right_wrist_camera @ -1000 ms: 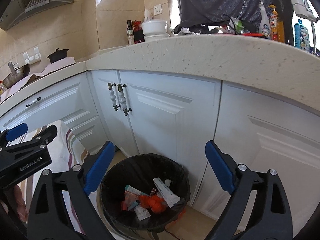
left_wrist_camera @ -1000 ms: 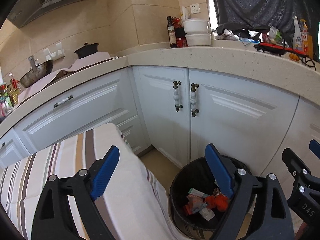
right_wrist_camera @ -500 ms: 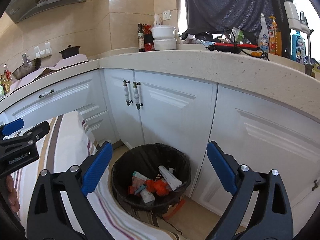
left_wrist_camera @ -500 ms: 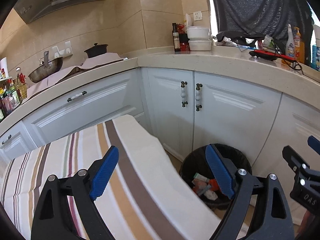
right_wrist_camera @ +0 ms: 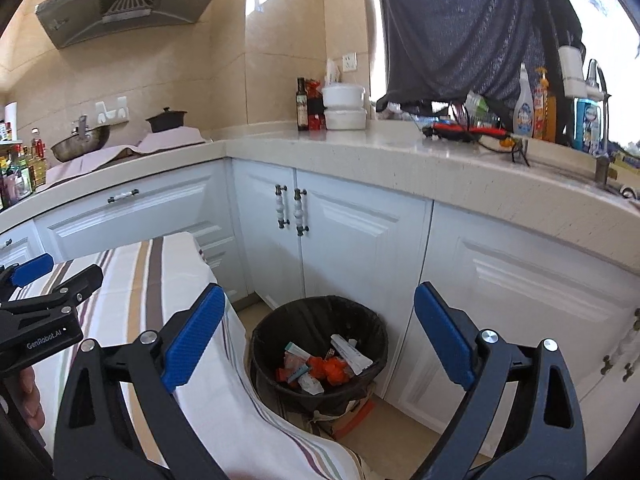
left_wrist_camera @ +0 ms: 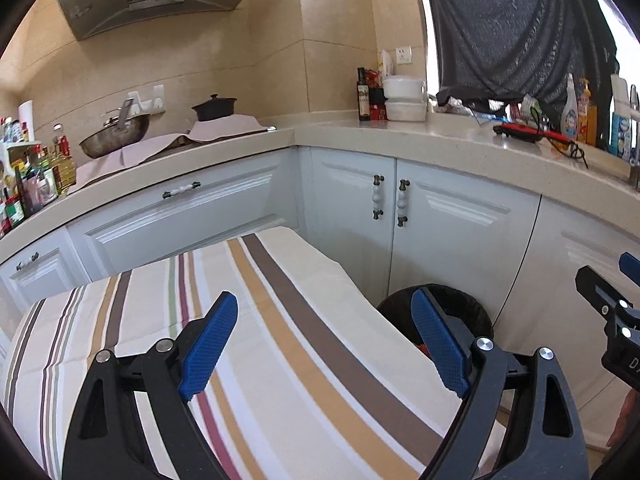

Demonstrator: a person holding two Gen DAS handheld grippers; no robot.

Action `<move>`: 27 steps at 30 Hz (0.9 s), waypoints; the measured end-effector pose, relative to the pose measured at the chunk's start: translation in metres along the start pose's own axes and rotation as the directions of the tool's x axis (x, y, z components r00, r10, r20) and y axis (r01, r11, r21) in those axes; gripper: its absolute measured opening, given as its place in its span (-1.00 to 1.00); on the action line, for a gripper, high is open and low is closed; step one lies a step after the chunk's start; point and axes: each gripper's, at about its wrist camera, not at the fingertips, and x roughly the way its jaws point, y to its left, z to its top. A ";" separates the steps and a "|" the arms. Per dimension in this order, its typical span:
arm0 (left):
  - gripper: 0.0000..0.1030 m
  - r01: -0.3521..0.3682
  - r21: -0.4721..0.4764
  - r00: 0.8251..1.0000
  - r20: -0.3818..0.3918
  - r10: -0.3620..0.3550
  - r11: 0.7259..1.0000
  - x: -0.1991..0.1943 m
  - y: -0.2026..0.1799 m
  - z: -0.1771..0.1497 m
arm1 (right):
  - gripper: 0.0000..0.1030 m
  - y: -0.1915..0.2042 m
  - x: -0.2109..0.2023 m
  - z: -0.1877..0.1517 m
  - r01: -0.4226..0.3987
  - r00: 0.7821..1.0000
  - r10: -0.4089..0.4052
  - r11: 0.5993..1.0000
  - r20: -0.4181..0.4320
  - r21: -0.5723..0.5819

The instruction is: Collect trash

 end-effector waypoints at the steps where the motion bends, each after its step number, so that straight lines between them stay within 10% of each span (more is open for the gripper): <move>1: 0.67 0.001 -0.009 1.000 0.004 -0.001 1.000 -0.005 0.003 0.000 | 0.82 0.001 -0.007 0.001 0.000 1.000 0.000 1.000 0.010 -0.001; 27: 0.68 -0.008 -0.054 1.000 0.025 0.009 0.998 -0.037 0.024 -0.007 | 0.83 0.020 -0.044 0.001 -0.004 0.998 0.006 0.999 0.054 -0.032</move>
